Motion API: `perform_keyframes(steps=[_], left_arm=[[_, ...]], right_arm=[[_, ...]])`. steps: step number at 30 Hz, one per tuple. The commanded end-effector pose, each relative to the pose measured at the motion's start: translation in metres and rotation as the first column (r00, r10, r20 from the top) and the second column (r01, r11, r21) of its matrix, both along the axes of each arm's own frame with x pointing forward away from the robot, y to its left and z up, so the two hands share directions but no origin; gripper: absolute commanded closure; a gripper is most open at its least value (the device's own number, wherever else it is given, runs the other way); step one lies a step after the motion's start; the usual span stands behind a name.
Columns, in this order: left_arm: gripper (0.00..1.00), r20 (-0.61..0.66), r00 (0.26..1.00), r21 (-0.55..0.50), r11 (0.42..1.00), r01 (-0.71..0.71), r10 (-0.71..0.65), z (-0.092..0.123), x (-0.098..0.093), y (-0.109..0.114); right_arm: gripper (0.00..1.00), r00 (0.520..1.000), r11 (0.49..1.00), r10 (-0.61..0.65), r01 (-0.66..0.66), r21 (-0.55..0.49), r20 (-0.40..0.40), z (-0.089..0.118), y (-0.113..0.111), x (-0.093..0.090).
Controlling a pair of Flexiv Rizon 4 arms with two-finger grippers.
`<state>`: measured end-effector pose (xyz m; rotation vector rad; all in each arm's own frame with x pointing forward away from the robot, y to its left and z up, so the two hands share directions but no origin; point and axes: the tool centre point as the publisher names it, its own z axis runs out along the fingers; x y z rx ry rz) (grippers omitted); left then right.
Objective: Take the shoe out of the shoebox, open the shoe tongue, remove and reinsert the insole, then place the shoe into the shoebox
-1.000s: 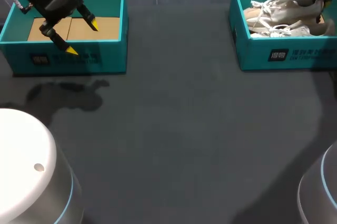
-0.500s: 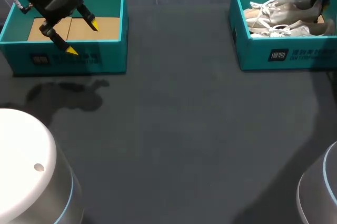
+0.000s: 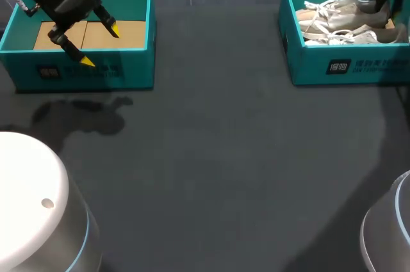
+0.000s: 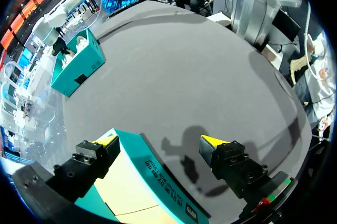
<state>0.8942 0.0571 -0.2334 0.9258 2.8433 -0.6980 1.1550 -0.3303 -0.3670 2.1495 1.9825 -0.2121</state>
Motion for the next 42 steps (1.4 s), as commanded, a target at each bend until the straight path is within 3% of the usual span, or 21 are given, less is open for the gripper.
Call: perform_keyframes(steps=[1, 8, 12, 16, 23, 29, 36, 39, 42], left_arm=[[0.00, -0.001, 1.000, 0.003, 1.000, 0.001, -0.001, 0.000, 0.000, 0.000], [0.00, -0.001, 1.000, 0.003, 1.000, 0.001, -0.001, 0.000, 0.000, 0.000], [0.00, -0.001, 1.000, 0.003, 1.000, 0.001, -0.001, 0.000, 0.000, 0.000], [0.00, -0.001, 1.000, 0.003, 1.000, 0.001, -0.001, 0.000, 0.000, 0.000], [0.00, -0.001, 1.000, 0.003, 1.000, 0.001, -0.001, 0.000, 0.000, 0.000], [0.00, -0.001, 1.000, 0.003, 1.000, 0.001, -0.001, 0.000, 0.000, 0.000], [0.00, -0.001, 1.000, 0.003, 1.000, 0.001, -0.001, 0.000, 0.000, 0.000], [0.00, 0.016, 0.990, -0.070, 0.988, -0.137, 0.138, 0.029, -0.001, -0.006], [0.00, 0.003, 0.929, -0.136, 0.921, -0.366, 0.370, 0.054, 0.000, -0.004]], right_arm=[[0.60, 1.000, 1.000, -0.001, 0.001, 0.007, -0.011, -0.002, 0.000, 0.005], [0.51, 1.000, 1.000, 0.005, -0.005, 0.022, 0.005, 0.010, 0.004, 0.004], [0.33, 1.000, 0.999, -0.002, 0.001, 0.037, 0.014, 0.019, 0.008, 0.002], [0.00, 0.999, 0.999, -0.001, -0.001, 0.048, 0.041, 0.033, 0.014, -0.001], [0.00, 0.997, 0.997, -0.013, 0.007, 0.079, 0.075, 0.067, 0.025, -0.013], [0.00, 0.994, 0.996, 0.015, -0.025, 0.089, 0.108, 0.108, 0.038, -0.031], [0.00, 0.991, 0.990, 0.066, -0.080, 0.118, 0.120, 0.135, 0.057, -0.049], [0.00, 0.987, 0.986, 0.093, -0.110, 0.124, 0.132, 0.145, 0.067, -0.058], [0.00, 0.985, 0.982, 0.111, -0.129, 0.139, 0.135, 0.152, 0.077, -0.067]])
